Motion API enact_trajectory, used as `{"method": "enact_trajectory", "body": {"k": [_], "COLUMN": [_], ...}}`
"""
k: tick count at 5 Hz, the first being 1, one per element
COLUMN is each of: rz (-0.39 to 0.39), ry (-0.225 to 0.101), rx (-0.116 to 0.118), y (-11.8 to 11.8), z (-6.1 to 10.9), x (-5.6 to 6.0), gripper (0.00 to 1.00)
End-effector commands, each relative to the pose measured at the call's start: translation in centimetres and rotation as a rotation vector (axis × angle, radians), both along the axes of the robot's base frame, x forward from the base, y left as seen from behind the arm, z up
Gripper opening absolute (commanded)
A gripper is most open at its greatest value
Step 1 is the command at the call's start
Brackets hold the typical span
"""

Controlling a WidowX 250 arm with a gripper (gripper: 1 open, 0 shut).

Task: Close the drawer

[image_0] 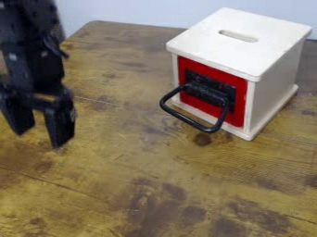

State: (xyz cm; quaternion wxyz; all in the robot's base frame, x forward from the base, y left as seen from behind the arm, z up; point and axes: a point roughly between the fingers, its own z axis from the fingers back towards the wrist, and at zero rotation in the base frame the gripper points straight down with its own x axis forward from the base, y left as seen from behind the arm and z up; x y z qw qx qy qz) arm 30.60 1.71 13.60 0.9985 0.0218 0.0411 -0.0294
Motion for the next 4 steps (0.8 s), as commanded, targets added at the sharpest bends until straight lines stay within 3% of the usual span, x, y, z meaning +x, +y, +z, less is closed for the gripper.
{"method": "enact_trajectory", "body": {"k": [1, 2, 4], "rz": [-0.001, 0.050, 0.141], "ry": [-0.078, -0.086, -0.120], "rx": [0.020, 0.010, 0.007], "y": [-2.7, -3.5, -1.6], "z": [2.5, 1.8, 0.9], "x": [-0.1, -0.2, -0.3], "gripper": [1.00, 1.00, 1.00]}}
